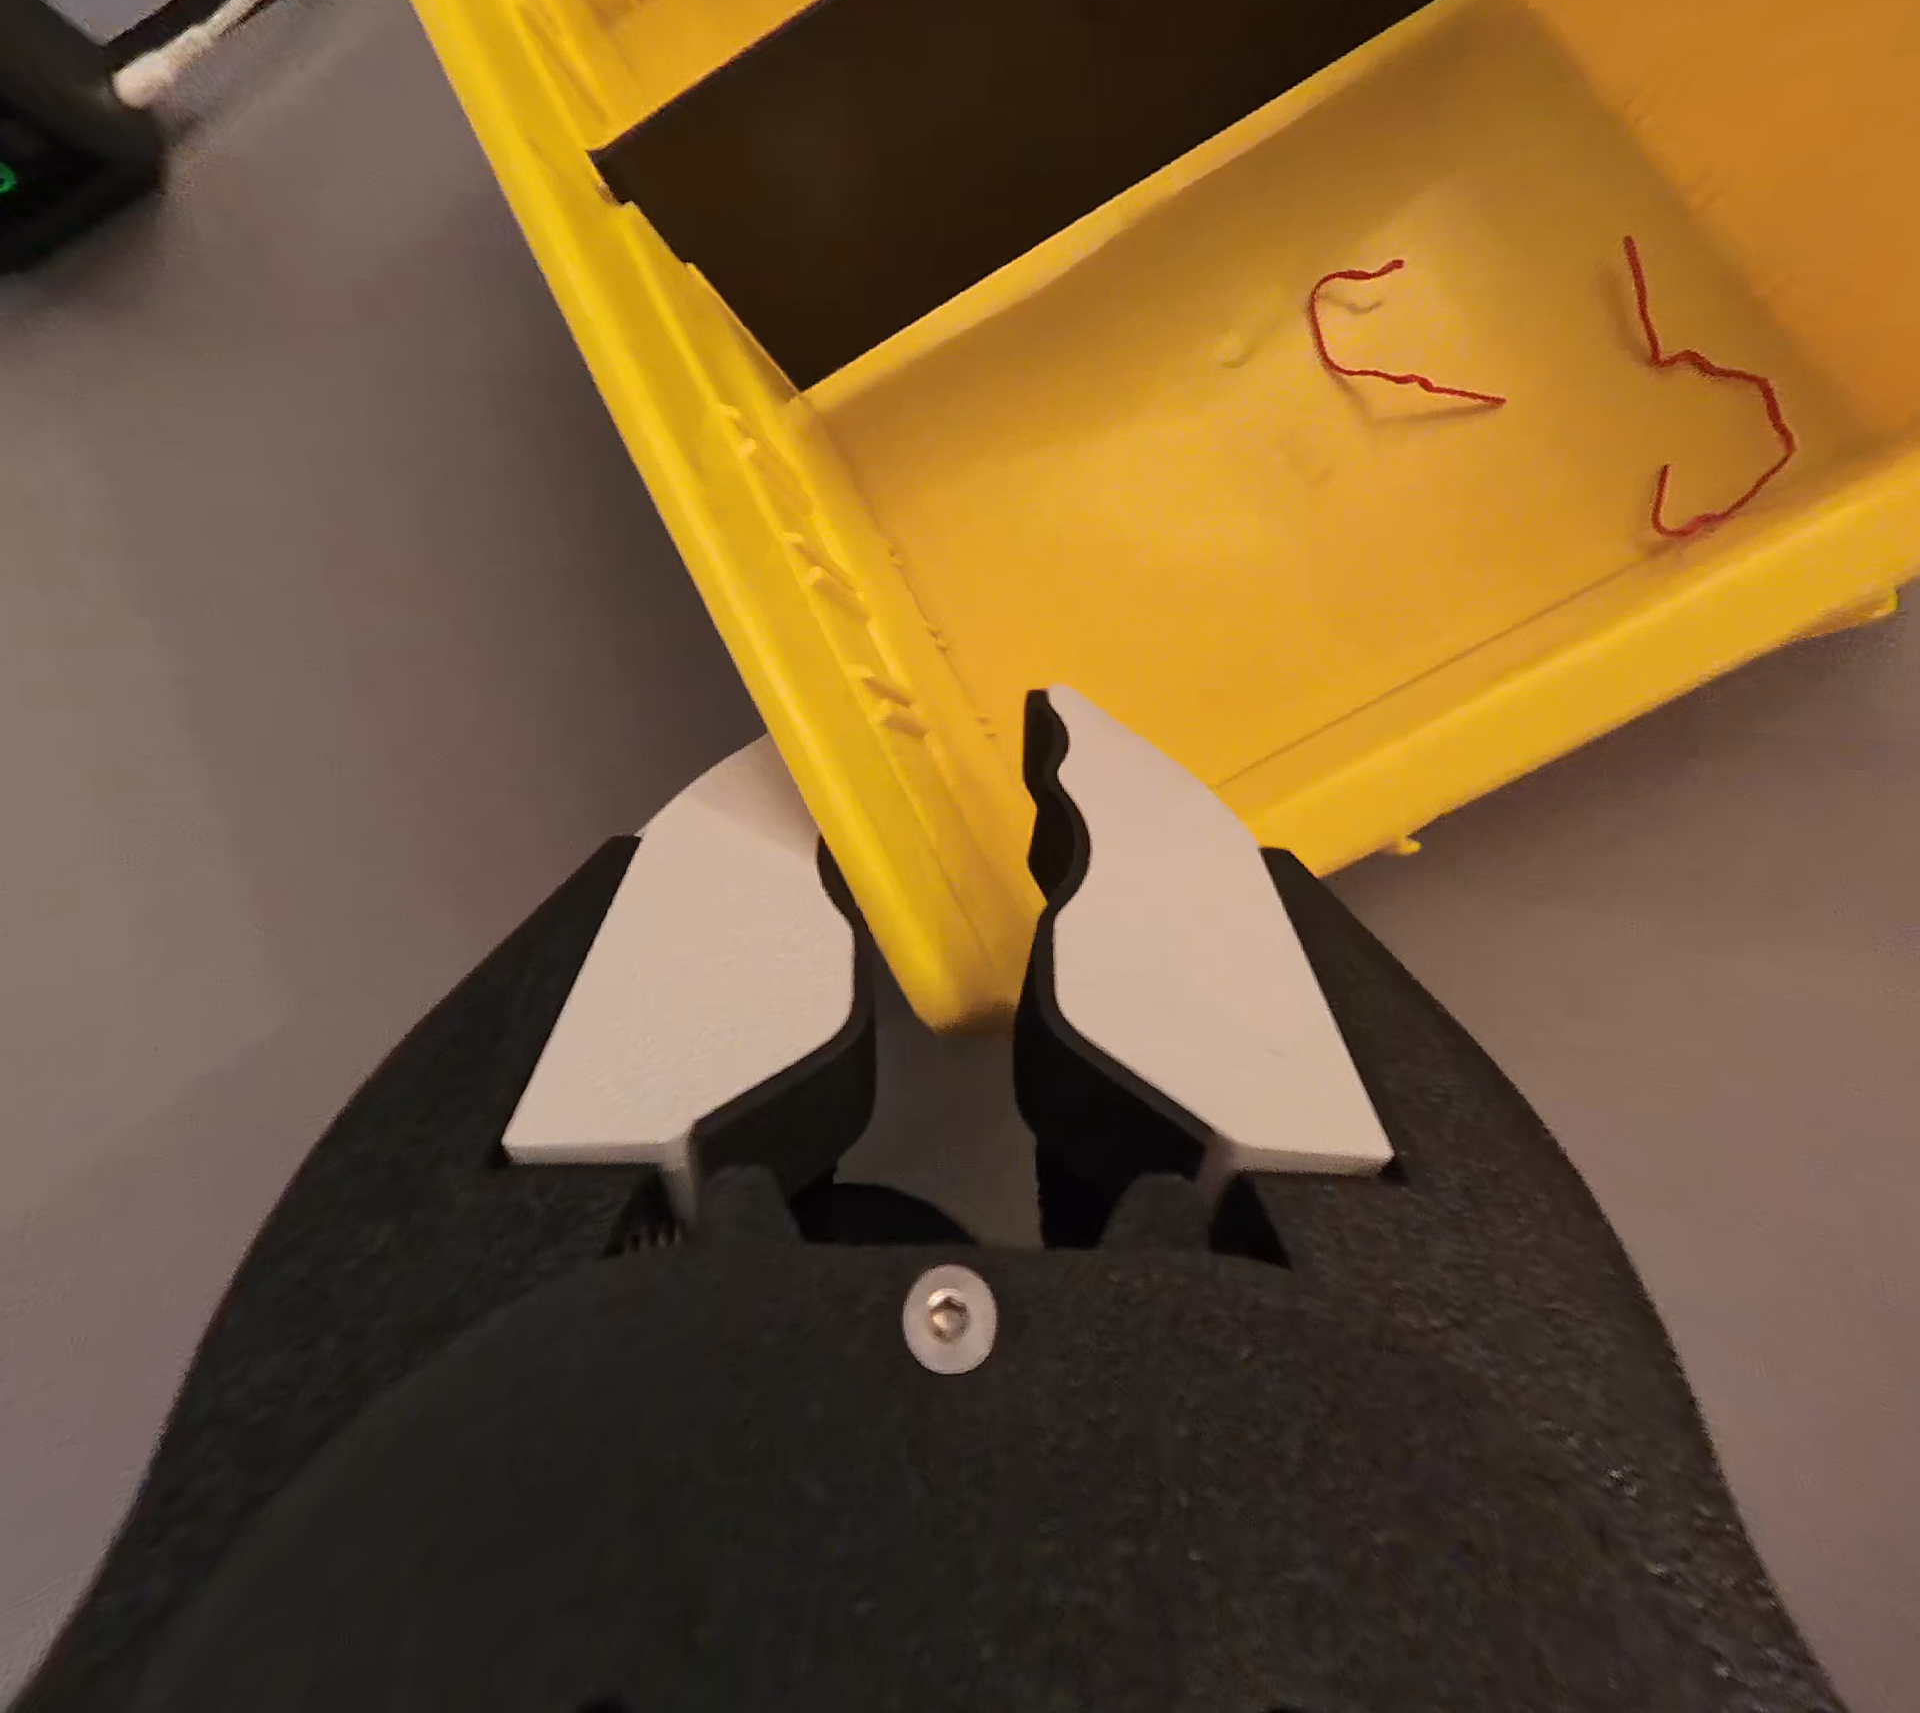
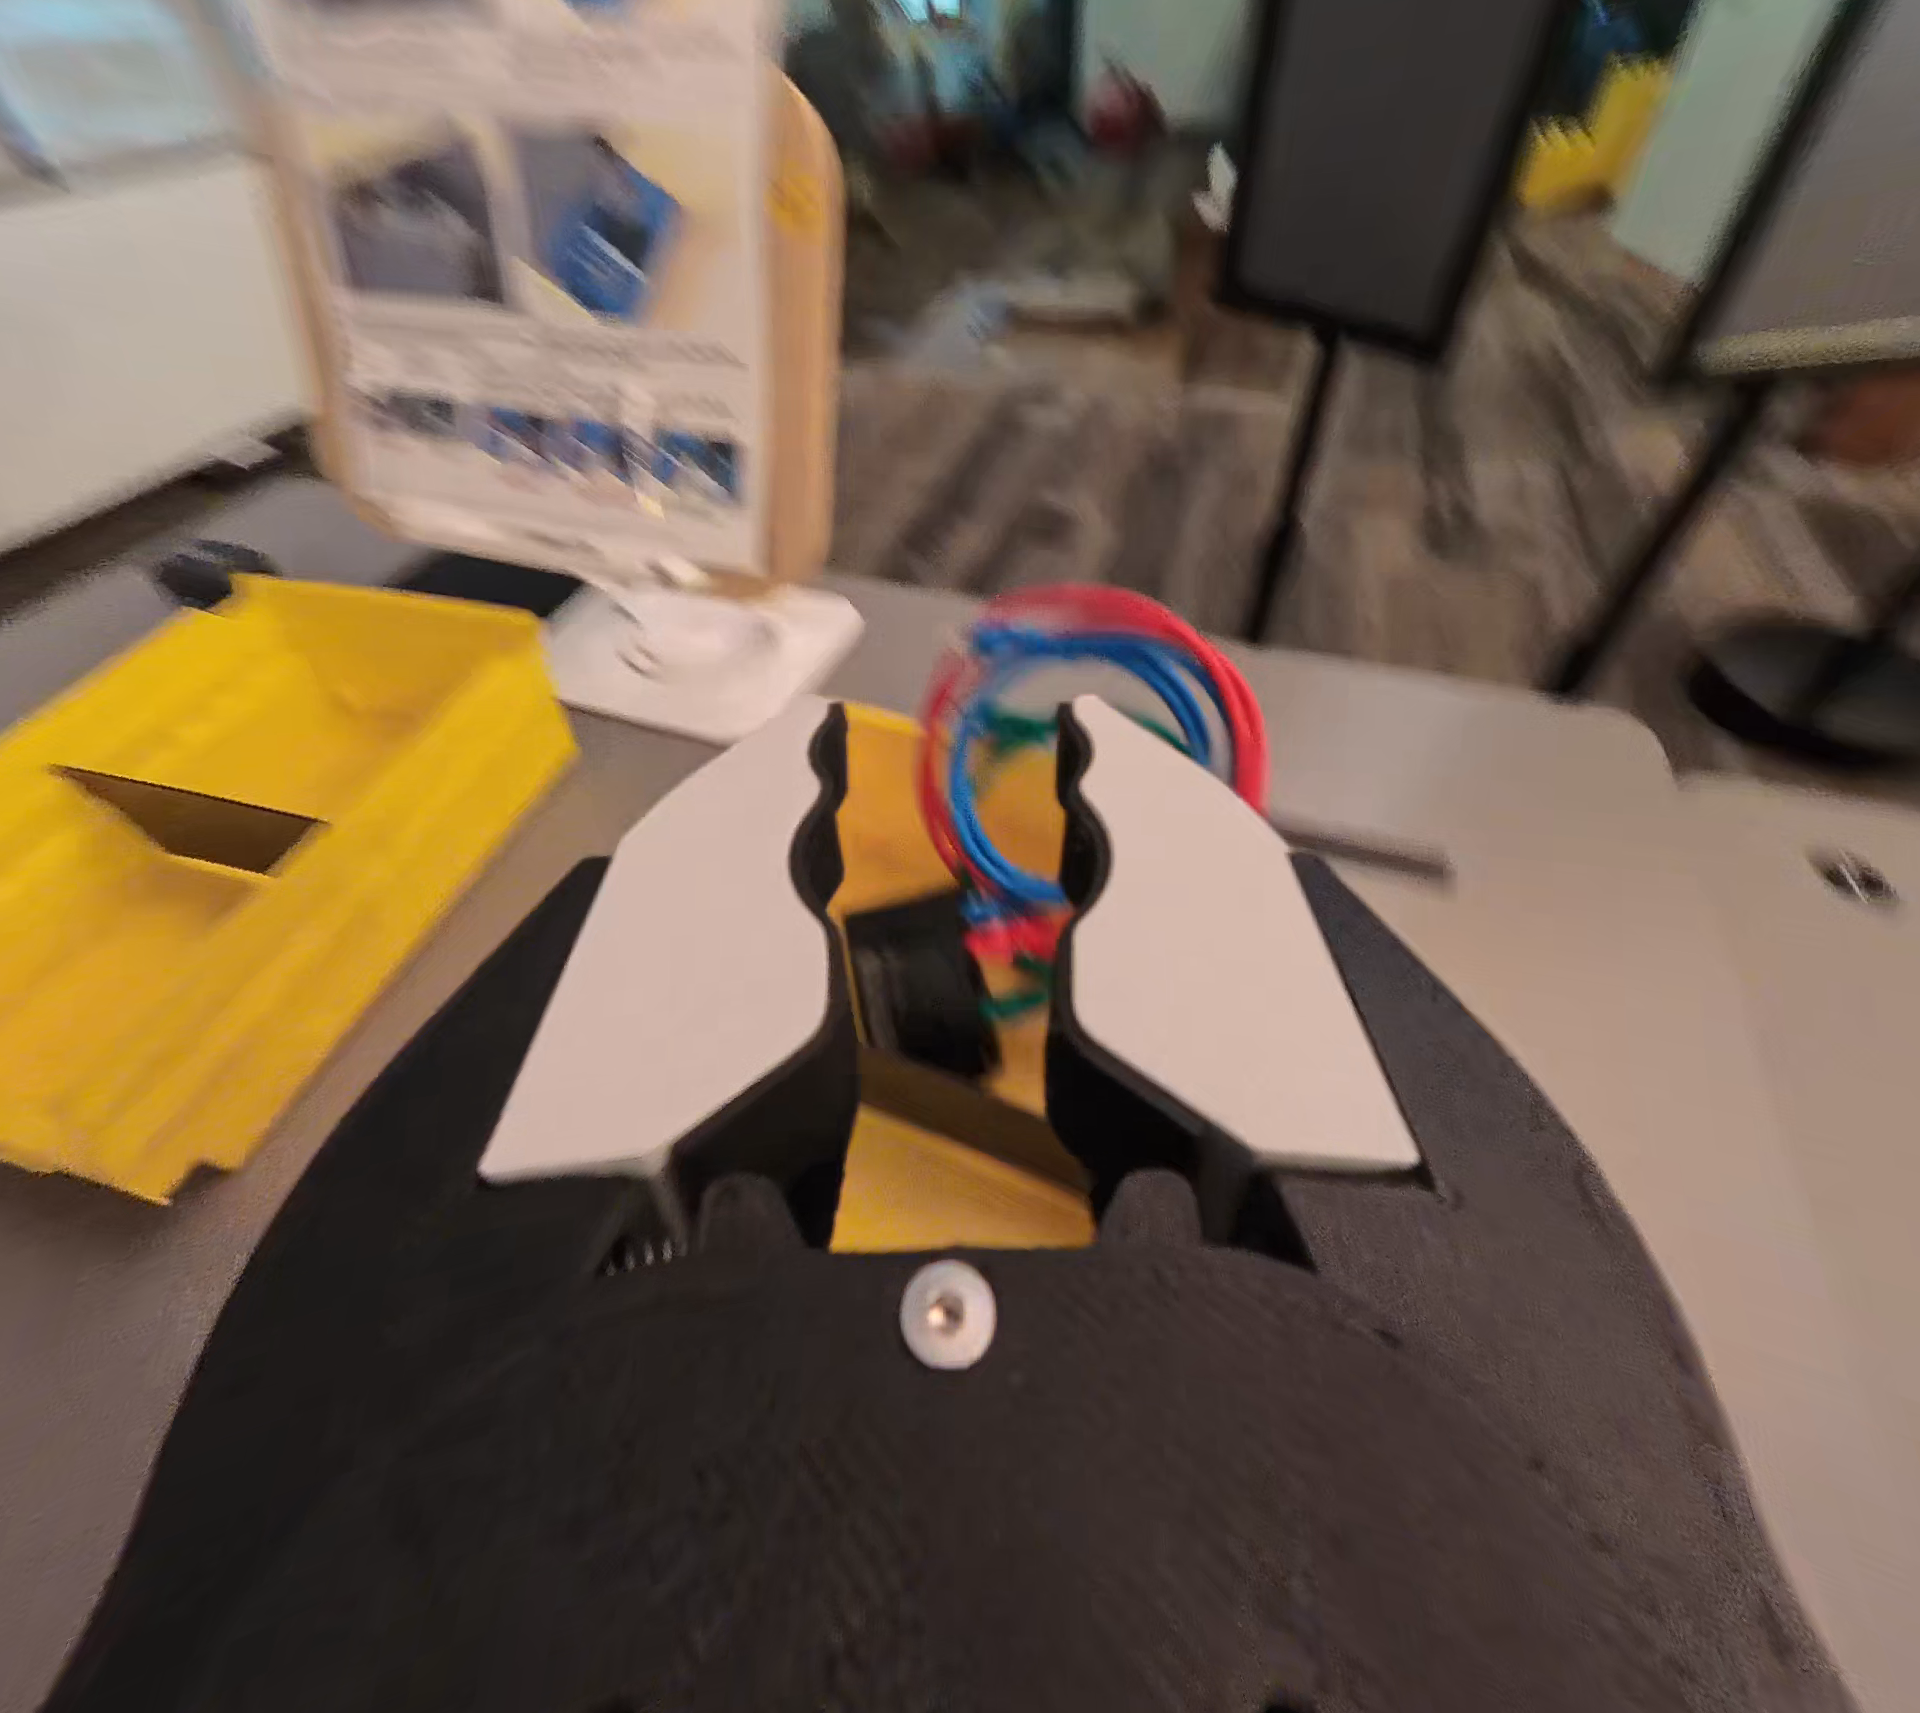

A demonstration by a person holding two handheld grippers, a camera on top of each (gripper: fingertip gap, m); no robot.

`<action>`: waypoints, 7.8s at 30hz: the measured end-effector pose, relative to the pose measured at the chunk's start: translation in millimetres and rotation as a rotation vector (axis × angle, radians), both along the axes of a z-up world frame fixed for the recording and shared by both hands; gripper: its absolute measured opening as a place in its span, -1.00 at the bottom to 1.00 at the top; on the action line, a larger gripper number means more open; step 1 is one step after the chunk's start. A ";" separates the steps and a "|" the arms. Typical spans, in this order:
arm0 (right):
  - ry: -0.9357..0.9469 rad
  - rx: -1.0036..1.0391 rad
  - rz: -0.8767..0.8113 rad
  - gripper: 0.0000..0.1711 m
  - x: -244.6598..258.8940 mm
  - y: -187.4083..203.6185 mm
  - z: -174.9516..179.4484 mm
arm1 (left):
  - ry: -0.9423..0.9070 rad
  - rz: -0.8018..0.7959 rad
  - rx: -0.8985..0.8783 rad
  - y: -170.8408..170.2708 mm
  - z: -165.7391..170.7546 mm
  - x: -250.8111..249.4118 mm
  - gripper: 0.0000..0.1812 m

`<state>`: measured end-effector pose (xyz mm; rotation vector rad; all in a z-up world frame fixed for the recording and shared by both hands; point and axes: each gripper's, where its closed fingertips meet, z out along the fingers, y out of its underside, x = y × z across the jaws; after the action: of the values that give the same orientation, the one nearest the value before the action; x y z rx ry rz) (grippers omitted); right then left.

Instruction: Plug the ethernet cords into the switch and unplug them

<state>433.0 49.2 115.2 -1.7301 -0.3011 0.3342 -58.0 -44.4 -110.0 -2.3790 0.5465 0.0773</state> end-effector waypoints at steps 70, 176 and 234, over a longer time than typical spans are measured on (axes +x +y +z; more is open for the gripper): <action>-0.310 -0.627 0.081 -0.66 -135.2 -14.5 -95.2 | -0.159 0.023 0.628 77.1 231.7 -69.1 -0.39; -0.132 -1.250 -0.329 -0.95 175.1 -86.4 -144.7 | -0.450 -0.306 0.613 43.7 244.6 44.9 -0.34; -0.232 -1.317 -0.022 -0.86 119.4 -61.5 -250.5 | 0.052 -0.002 -0.911 62.2 -28.2 122.4 -0.96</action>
<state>552.4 -12.3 -135.3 -3.0784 -0.2286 0.3315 64.4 17.8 -138.3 -3.2629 0.7092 -0.1447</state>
